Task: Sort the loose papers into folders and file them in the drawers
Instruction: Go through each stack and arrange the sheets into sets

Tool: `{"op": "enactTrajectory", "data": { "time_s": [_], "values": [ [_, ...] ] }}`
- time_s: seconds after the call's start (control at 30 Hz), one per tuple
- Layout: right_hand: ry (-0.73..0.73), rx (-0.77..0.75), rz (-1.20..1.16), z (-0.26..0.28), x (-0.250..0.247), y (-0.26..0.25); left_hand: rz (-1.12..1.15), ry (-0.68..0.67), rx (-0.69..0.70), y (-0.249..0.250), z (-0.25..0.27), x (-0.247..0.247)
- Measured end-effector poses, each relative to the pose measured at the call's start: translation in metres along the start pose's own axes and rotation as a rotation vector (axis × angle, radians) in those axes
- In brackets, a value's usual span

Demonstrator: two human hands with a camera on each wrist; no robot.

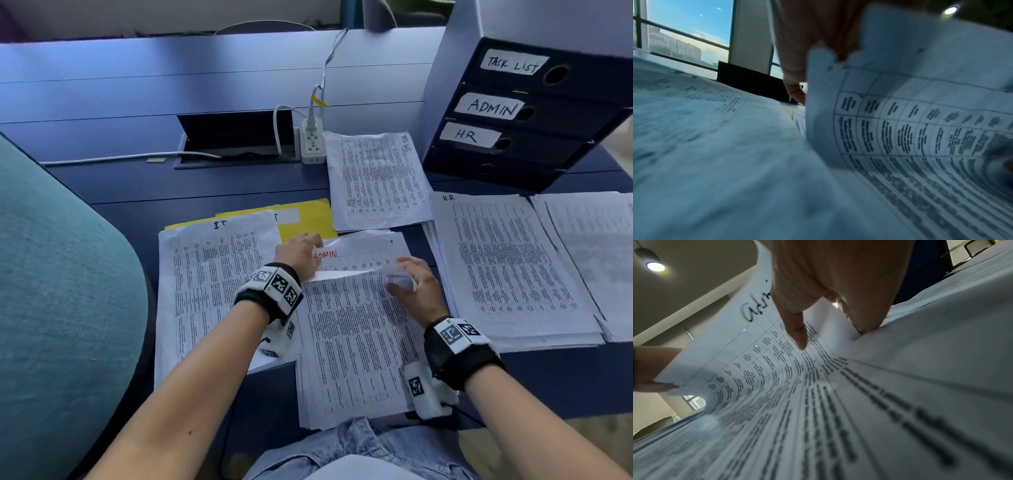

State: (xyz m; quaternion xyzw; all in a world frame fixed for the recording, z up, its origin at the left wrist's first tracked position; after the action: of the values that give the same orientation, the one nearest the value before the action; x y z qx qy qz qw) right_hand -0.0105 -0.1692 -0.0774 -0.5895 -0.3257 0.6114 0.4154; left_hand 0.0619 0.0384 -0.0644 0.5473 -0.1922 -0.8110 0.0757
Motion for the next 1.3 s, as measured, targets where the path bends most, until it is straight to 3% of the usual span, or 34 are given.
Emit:
{"op": "enactTrajectory", "data": {
  "time_s": [0.17,0.4,0.53,0.63,0.73,0.93,1.13,1.3],
  "values": [
    [-0.002,0.066,-0.081,0.000,-0.002,-0.001,0.142,0.106,0.132,0.013,0.013,-0.012],
    [0.046,0.122,-0.211,-0.008,-0.007,0.006,0.354,-0.047,0.190,0.016,0.021,-0.008],
    [0.174,0.134,-0.253,-0.012,-0.018,0.018,0.398,-0.083,0.164,0.012,0.019,-0.007],
    [0.200,0.157,-0.321,-0.010,-0.019,0.020,0.492,-0.124,0.155,0.010,0.020,-0.003],
    [0.195,0.118,-0.237,-0.010,-0.020,0.010,0.614,-0.181,0.160,0.011,0.019,0.001],
    [0.085,0.104,-0.355,0.001,-0.017,-0.004,0.744,0.001,-0.009,-0.012,0.005,-0.017],
    [0.115,0.139,-0.312,0.002,-0.024,0.003,0.779,-0.155,0.128,-0.011,0.006,-0.010],
    [0.187,0.113,-0.316,-0.002,-0.030,-0.002,0.764,-0.402,0.163,0.006,0.021,-0.001]
  ]
}}
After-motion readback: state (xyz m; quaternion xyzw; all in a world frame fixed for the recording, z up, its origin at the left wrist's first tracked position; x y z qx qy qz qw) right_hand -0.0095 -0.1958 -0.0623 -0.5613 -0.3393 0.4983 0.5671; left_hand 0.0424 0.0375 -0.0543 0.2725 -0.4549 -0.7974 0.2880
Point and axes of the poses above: each hand's wrist, its own z-axis away from the middle knuckle, its own x-axis out of the palm, y = z × x, the point moved 9 cm from there along -z, towards the middle knuckle
